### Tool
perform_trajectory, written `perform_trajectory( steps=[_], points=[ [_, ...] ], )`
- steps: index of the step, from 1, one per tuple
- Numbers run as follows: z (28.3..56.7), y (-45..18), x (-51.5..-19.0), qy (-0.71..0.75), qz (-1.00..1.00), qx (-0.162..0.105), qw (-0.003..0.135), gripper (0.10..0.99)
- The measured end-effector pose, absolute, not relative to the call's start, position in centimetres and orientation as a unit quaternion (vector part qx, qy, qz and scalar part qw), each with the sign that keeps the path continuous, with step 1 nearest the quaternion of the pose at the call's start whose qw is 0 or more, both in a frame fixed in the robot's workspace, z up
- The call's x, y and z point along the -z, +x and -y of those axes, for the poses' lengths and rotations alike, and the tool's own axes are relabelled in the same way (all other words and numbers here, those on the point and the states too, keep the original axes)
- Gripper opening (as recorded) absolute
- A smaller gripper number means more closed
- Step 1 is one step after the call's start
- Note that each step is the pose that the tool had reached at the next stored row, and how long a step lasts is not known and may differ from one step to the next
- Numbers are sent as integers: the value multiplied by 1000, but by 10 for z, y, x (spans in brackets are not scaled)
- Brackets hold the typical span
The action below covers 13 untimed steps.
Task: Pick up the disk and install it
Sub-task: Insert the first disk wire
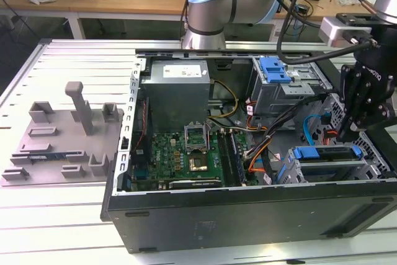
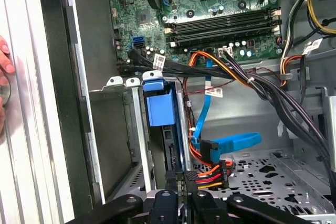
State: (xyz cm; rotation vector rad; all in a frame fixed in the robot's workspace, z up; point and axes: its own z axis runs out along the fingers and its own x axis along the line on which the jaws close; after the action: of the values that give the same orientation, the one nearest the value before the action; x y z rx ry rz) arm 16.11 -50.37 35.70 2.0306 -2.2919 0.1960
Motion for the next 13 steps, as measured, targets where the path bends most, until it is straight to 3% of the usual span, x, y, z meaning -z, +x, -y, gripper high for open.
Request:
perform_trajectory(
  steps=[13],
  points=[
    [500,161,-356,672,736,-65,38,165]
  ],
)
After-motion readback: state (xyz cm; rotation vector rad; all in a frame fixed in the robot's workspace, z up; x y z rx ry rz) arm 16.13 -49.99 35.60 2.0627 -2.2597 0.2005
